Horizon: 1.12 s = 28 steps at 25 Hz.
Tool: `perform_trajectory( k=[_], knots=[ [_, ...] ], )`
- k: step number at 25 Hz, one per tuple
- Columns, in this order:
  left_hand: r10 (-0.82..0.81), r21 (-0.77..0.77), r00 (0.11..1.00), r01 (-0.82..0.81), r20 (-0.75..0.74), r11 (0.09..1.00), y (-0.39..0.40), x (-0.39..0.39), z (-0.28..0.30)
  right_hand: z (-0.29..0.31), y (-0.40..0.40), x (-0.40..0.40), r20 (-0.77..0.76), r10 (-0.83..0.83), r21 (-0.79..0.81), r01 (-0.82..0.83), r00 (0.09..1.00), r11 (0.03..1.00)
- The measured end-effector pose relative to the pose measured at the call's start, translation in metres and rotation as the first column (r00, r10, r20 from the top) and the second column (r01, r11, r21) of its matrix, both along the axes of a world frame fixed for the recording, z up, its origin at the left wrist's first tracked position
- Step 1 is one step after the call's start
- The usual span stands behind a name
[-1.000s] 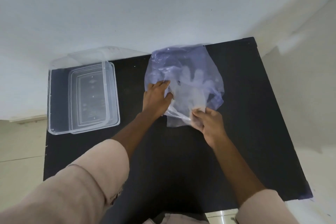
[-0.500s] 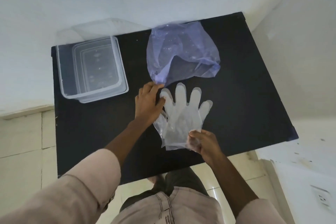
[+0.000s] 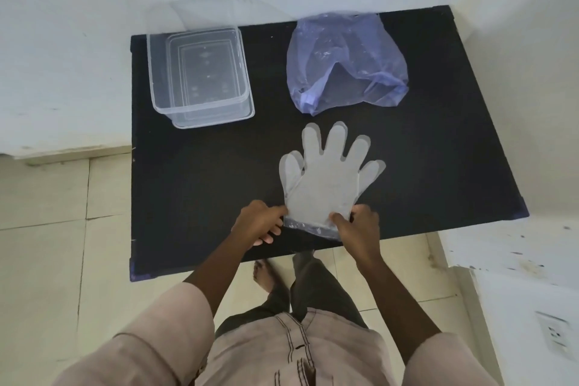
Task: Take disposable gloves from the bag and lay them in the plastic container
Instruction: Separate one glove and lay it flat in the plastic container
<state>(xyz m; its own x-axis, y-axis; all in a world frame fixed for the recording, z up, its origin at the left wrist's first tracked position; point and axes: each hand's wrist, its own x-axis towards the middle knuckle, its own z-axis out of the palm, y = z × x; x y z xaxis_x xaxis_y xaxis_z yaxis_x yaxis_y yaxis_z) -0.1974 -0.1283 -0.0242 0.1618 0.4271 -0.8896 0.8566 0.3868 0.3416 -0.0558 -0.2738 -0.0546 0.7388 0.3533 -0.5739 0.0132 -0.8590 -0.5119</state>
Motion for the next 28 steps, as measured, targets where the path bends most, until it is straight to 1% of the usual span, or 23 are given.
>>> perform_trajectory(
  k=[2, 4, 10, 12, 14, 16, 17, 19, 20, 21, 22, 23, 24, 25, 26, 27, 28],
  knots=[
    [-0.020, -0.026, 1.000, 0.020, 0.014, 0.999, -0.003, 0.000, -0.001, 0.009, 0.001, -0.003, 0.133, 0.055, -0.005, -0.055, 0.990, 0.998],
    [0.028, -0.053, 0.998, -0.026, 0.048, 0.998, -0.005, 0.001, -0.003, 0.017, 0.002, -0.007, 0.175, 0.098, 0.003, -0.100, 0.980, 0.995],
    [0.110, -0.042, 0.991, -0.107, 0.073, 0.993, -0.005, 0.008, -0.003, 0.025, 0.007, -0.016, 0.083, 0.190, 0.064, -0.195, 0.978, 0.979],
    [0.156, -0.066, 0.984, -0.151, 0.087, 0.986, -0.003, 0.012, 0.001, 0.028, 0.010, -0.019, 0.092, 0.282, 0.063, -0.288, 0.955, 0.955],
    [0.214, -0.112, 0.969, -0.201, 0.120, 0.973, -0.001, 0.016, 0.007, 0.031, 0.015, -0.025, 0.153, 0.427, 0.011, -0.434, 0.891, 0.901],
    [0.273, -0.167, 0.943, -0.243, 0.193, 0.956, 0.001, 0.018, 0.016, 0.029, 0.019, -0.030, 0.246, 0.547, -0.055, -0.552, 0.800, 0.832],
    [0.308, -0.187, 0.919, -0.267, 0.247, 0.945, 0.003, 0.020, 0.020, 0.028, 0.021, -0.031, 0.280, 0.565, -0.070, -0.570, 0.776, 0.818],
    [0.393, -0.192, 0.847, -0.345, 0.358, 0.919, 0.006, 0.024, 0.023, 0.027, 0.025, -0.030, 0.331, 0.544, -0.077, -0.553, 0.771, 0.830],
    [0.415, -0.138, 0.819, -0.394, 0.397, 0.909, 0.007, 0.025, 0.023, 0.027, 0.027, -0.027, 0.347, 0.522, -0.076, -0.531, 0.779, 0.844],
    [0.382, -0.006, 0.821, -0.419, 0.425, 0.908, 0.004, 0.024, 0.020, 0.027, 0.028, -0.023, 0.358, 0.496, -0.071, -0.506, 0.791, 0.859],
    [0.245, 0.227, 0.871, -0.365, 0.426, 0.903, -0.001, 0.021, 0.016, 0.028, 0.030, -0.019, 0.374, 0.466, -0.056, -0.482, 0.802, 0.875],
    [0.007, 0.511, 0.930, -0.208, 0.367, 0.834, -0.008, 0.015, 0.010, 0.029, 0.031, -0.015, 0.389, 0.439, -0.039, -0.461, 0.810, 0.886],
    [-0.272, 0.726, 0.928, 0.002, 0.256, 0.688, -0.019, 0.009, 0.003, 0.030, 0.033, -0.010, 0.406, 0.421, -0.021, -0.453, 0.811, 0.891],
    [-0.519, 0.828, 0.845, 0.196, 0.130, 0.526, -0.032, 0.003, -0.004, 0.032, 0.035, -0.005, 0.415, 0.416, -0.008, -0.454, 0.809, 0.891],
    [-0.702, 0.842, 0.712, 0.375, 0.006, 0.388, -0.045, -0.001, -0.013, 0.032, 0.037, -0.001, 0.425, 0.417, 0.001, -0.461, 0.804, 0.887],
    [-0.812, 0.815, 0.575, 0.516, -0.100, 0.264, -0.056, -0.005, -0.023, 0.033, 0.038, 0.002, 0.436, 0.424, 0.001, -0.472, 0.794, 0.882],
    [-0.857, 0.784, 0.482, 0.597, -0.179, 0.172, -0.064, -0.008, -0.034, 0.032, 0.040, 0.006, 0.445, 0.436, -0.005, -0.485, 0.782, 0.875]
  ],
)
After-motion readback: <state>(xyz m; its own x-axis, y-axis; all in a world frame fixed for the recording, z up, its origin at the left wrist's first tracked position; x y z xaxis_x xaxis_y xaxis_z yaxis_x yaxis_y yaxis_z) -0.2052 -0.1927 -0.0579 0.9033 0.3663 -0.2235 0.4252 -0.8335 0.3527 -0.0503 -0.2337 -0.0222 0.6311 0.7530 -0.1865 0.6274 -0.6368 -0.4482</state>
